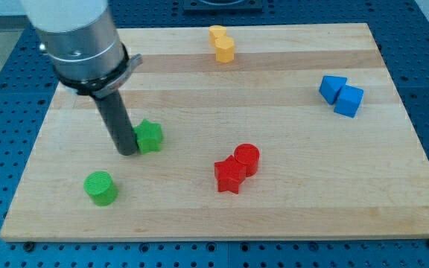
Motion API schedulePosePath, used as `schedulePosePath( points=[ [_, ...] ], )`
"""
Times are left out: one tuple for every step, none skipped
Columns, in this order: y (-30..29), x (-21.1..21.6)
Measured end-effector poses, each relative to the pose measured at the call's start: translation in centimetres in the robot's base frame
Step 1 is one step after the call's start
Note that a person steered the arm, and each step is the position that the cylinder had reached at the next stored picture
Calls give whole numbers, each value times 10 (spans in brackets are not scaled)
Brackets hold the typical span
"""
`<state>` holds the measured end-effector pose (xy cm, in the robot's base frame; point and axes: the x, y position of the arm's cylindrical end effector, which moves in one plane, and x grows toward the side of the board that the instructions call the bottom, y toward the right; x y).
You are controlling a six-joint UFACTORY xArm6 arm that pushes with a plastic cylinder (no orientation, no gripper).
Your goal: Move green star towards center
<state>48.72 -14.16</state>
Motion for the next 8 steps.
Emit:
schedulePosePath(
  points=[
    [24, -14],
    [51, -30],
    [77, -47],
    [104, -63],
    [121, -67],
    [100, -59],
    [40, -53],
    [-16, -40]
  ],
)
